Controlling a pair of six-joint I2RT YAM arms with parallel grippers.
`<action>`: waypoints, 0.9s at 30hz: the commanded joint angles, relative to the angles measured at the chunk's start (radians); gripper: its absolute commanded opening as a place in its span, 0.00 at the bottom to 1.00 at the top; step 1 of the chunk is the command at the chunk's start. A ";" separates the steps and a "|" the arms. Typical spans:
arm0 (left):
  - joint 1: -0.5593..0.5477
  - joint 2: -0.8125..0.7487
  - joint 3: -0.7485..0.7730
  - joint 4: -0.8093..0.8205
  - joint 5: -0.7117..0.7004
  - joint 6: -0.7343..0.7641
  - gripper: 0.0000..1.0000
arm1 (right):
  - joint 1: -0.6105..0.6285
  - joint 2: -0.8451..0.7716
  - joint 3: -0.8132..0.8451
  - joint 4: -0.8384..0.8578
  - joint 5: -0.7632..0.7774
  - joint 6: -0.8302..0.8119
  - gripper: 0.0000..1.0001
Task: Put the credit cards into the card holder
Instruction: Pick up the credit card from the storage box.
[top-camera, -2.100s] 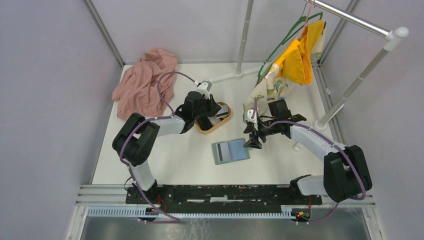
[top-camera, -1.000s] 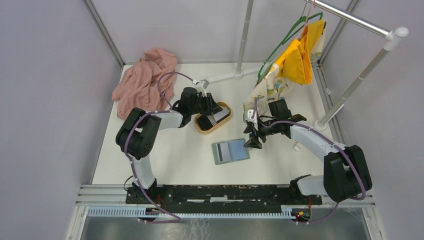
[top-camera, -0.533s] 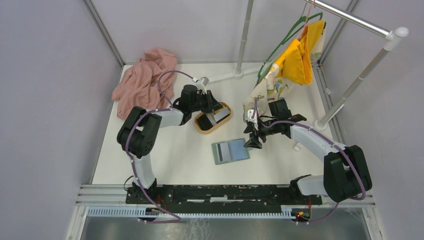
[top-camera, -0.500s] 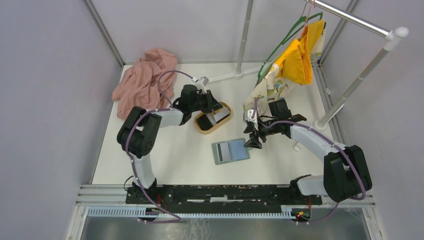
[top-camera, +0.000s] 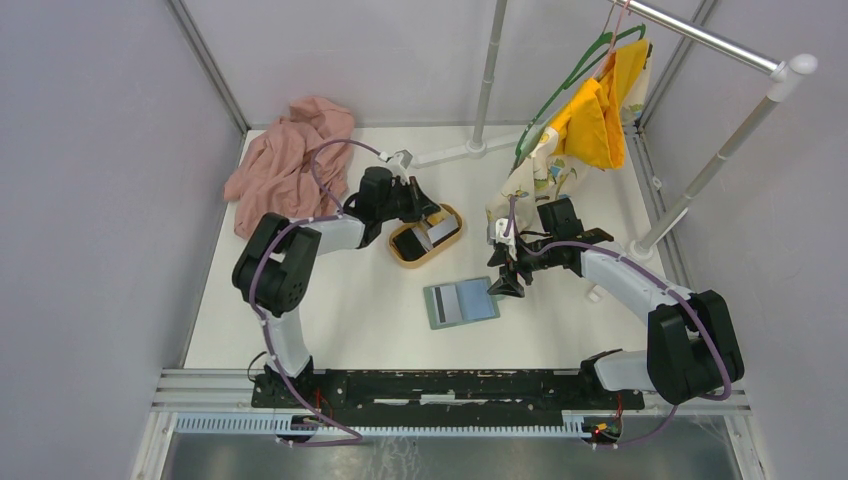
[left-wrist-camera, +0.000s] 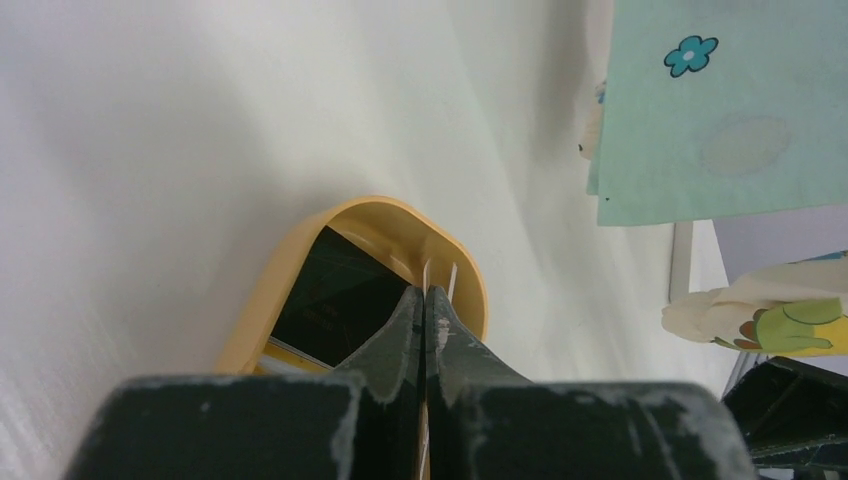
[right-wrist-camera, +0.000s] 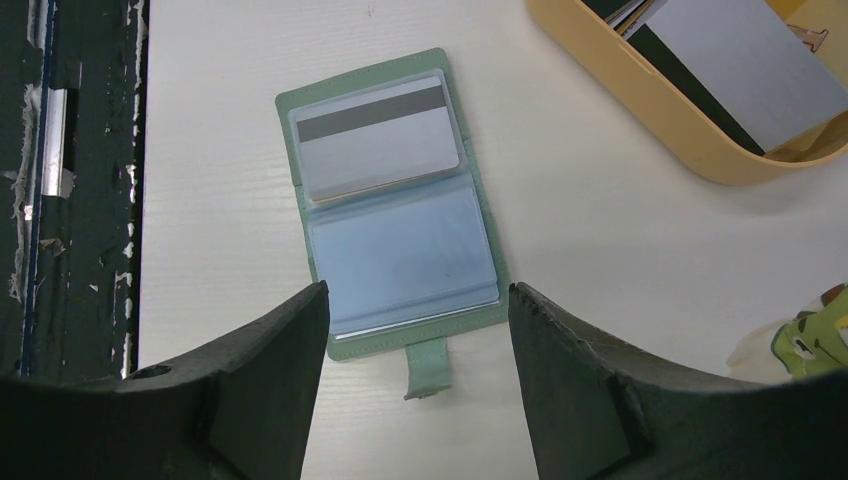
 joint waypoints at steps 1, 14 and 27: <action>0.006 -0.110 0.005 0.001 -0.127 0.025 0.02 | -0.003 -0.011 0.030 0.011 -0.036 -0.013 0.72; 0.006 -0.366 -0.088 -0.048 -0.208 0.050 0.02 | -0.004 -0.018 0.032 0.001 -0.061 -0.029 0.72; -0.063 -0.729 -0.503 0.250 0.168 -0.058 0.02 | -0.005 -0.125 -0.070 0.231 -0.204 0.184 0.74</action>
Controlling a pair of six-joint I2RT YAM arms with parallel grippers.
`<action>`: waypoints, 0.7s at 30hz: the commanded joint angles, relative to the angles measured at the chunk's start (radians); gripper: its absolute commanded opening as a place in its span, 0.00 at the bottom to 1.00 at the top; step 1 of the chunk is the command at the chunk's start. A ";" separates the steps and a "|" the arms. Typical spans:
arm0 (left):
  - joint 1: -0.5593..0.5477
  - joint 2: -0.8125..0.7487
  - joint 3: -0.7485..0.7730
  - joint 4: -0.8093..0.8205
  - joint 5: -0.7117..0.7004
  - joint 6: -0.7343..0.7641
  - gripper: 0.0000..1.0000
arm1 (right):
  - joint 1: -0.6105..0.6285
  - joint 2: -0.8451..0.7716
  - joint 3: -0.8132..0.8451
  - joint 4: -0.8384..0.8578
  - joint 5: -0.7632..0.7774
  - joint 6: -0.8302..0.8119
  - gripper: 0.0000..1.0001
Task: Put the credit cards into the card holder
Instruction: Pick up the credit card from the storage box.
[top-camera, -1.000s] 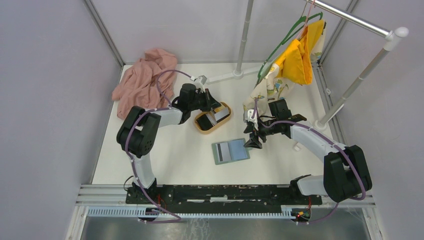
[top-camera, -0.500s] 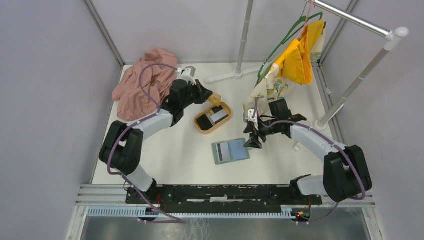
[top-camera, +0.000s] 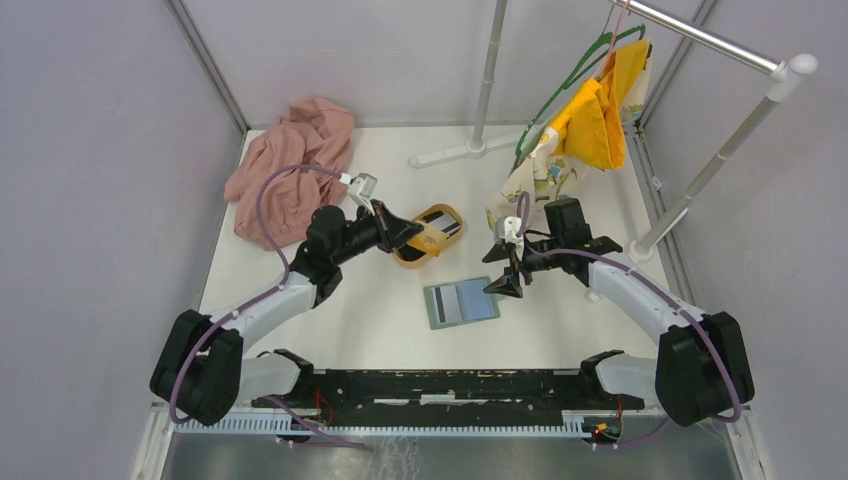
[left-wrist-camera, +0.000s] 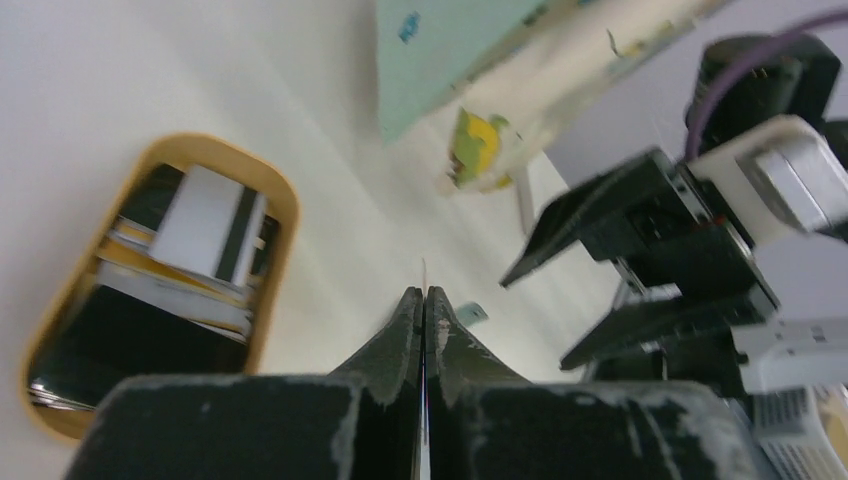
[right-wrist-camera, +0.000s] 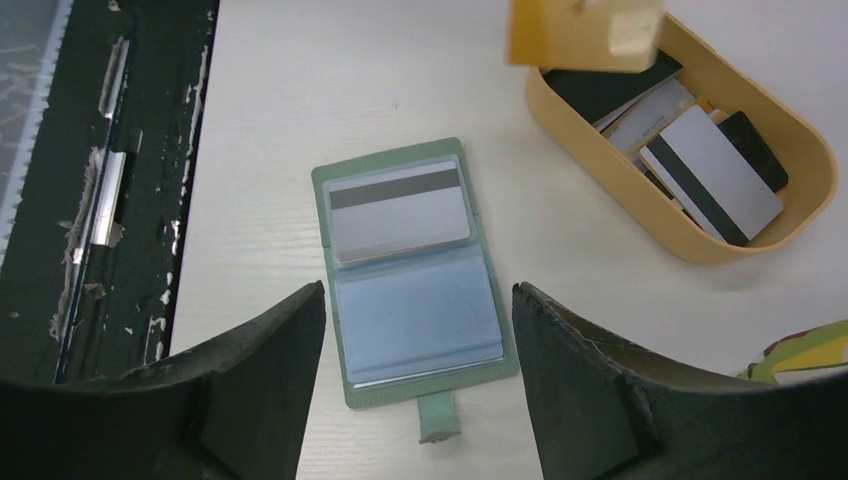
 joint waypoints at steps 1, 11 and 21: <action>-0.089 -0.117 -0.107 0.157 0.117 -0.027 0.02 | -0.003 -0.041 -0.053 0.183 -0.112 0.164 0.75; -0.280 -0.187 -0.121 0.095 0.017 0.073 0.02 | 0.014 -0.028 -0.189 0.600 -0.184 0.587 0.76; -0.356 -0.122 -0.090 0.153 -0.058 0.060 0.02 | 0.110 -0.028 -0.240 0.841 -0.201 0.861 0.72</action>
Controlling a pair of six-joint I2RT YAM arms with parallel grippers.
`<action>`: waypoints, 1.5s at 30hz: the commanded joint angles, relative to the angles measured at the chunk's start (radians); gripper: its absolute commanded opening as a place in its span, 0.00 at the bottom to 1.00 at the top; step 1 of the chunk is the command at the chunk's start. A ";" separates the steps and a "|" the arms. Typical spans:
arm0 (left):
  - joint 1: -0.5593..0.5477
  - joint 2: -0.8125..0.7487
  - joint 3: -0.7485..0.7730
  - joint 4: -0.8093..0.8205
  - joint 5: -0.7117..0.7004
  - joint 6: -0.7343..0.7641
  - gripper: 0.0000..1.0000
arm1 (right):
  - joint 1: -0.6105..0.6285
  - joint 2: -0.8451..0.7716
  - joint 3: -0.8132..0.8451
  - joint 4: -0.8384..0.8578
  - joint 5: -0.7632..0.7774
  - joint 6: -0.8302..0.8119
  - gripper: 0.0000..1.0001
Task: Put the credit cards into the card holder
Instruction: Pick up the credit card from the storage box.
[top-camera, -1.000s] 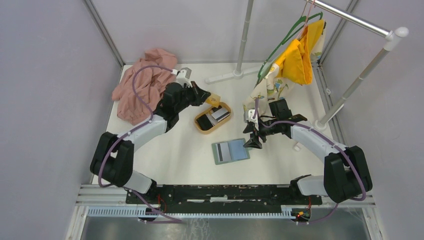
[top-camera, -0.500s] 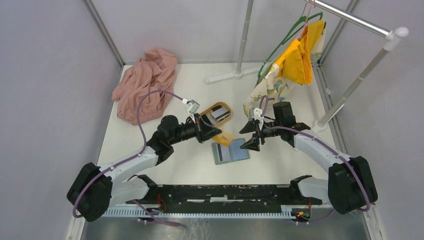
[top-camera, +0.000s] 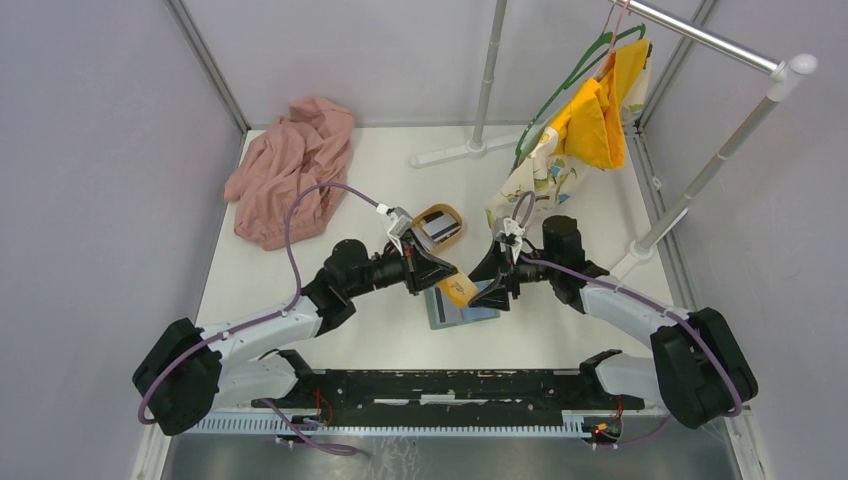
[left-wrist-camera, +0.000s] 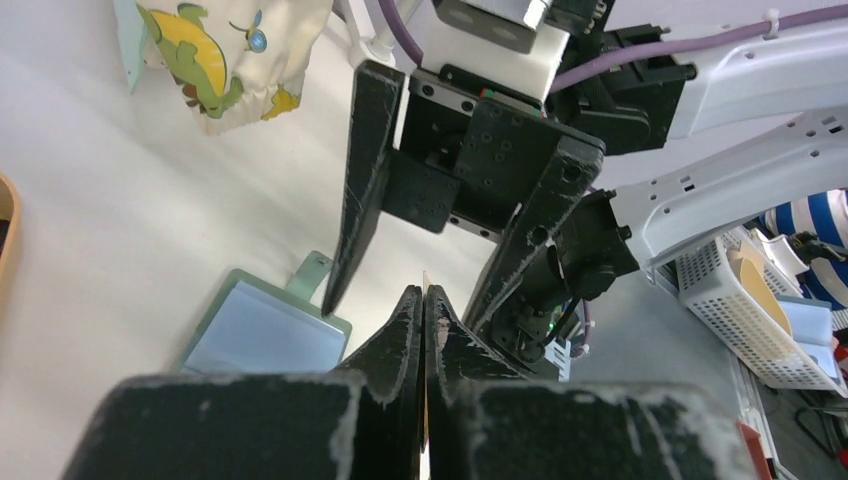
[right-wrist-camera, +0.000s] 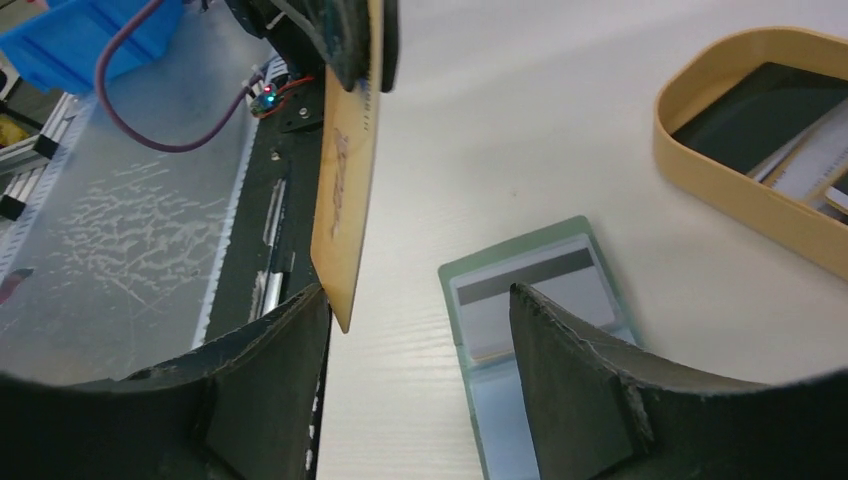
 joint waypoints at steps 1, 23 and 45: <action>-0.016 0.011 0.037 0.063 -0.048 0.035 0.02 | 0.047 -0.004 0.023 0.151 -0.054 0.116 0.71; -0.021 0.032 0.027 0.088 -0.016 0.022 0.20 | 0.079 0.019 0.089 0.020 -0.129 0.038 0.00; -0.020 -0.121 -0.247 0.362 -0.065 -0.078 0.63 | 0.069 0.023 0.128 -0.095 -0.197 -0.073 0.00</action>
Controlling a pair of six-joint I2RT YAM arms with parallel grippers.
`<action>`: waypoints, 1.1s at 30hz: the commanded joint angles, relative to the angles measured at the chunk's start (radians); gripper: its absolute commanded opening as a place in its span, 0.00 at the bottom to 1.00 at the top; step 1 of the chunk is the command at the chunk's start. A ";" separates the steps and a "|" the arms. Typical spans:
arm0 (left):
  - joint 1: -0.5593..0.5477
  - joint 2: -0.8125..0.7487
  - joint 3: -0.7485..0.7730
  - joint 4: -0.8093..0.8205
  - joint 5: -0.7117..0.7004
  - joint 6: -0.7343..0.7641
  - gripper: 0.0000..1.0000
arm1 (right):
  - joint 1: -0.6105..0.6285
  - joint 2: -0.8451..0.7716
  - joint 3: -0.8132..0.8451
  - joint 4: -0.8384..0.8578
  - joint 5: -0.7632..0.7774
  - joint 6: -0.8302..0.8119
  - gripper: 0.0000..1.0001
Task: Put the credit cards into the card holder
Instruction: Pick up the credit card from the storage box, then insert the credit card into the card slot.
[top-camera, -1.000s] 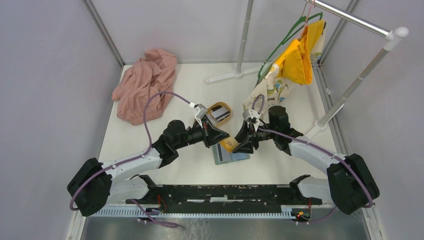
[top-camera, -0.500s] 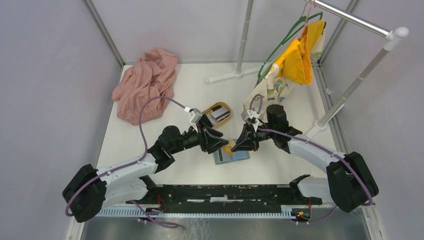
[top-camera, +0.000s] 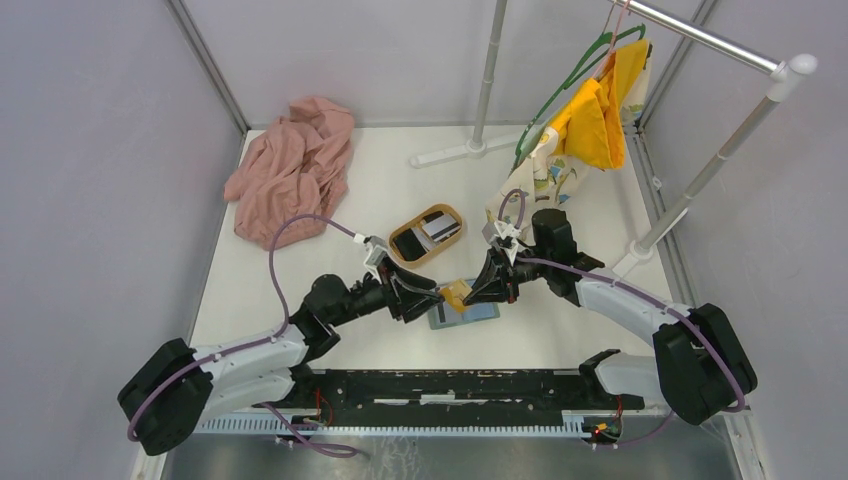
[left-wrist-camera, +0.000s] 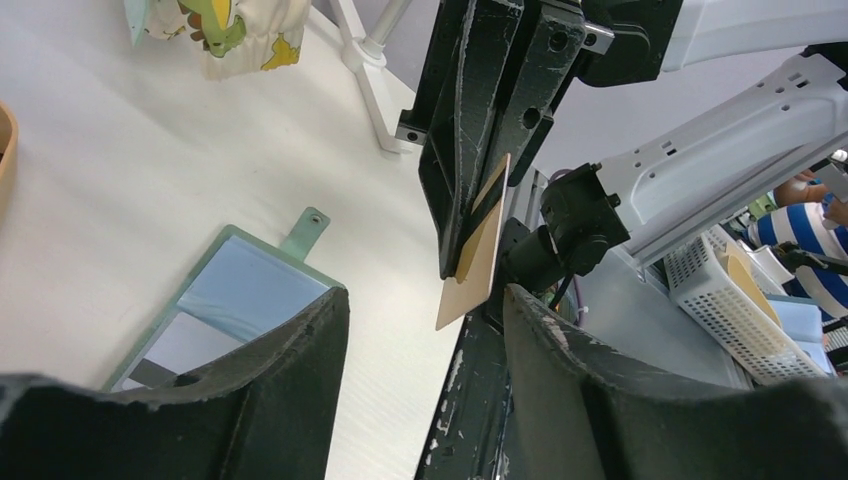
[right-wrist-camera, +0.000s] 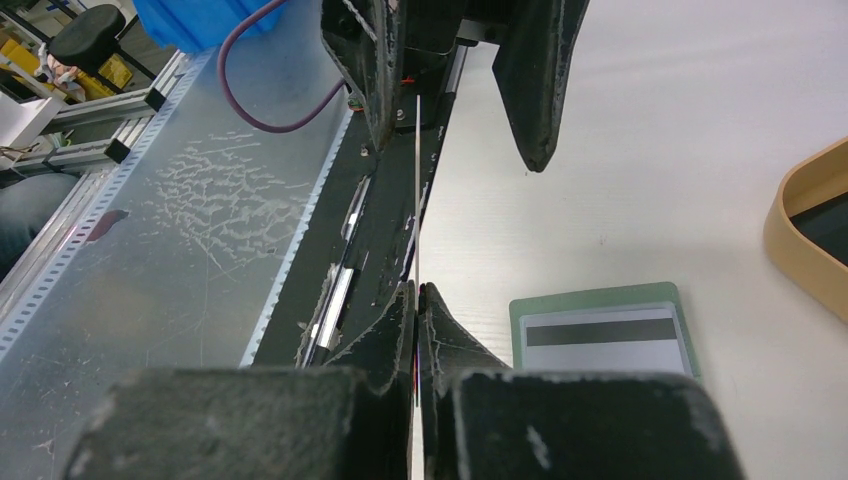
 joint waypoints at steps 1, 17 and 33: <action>0.001 0.059 0.040 0.165 0.017 -0.037 0.62 | 0.000 0.006 0.036 0.017 -0.026 -0.002 0.00; 0.004 0.180 0.072 0.234 0.094 -0.084 0.02 | -0.004 0.005 0.048 -0.026 0.003 -0.047 0.29; 0.070 0.039 -0.020 -0.216 -0.040 -0.155 0.02 | -0.034 -0.150 -0.006 -0.400 0.701 -0.881 0.81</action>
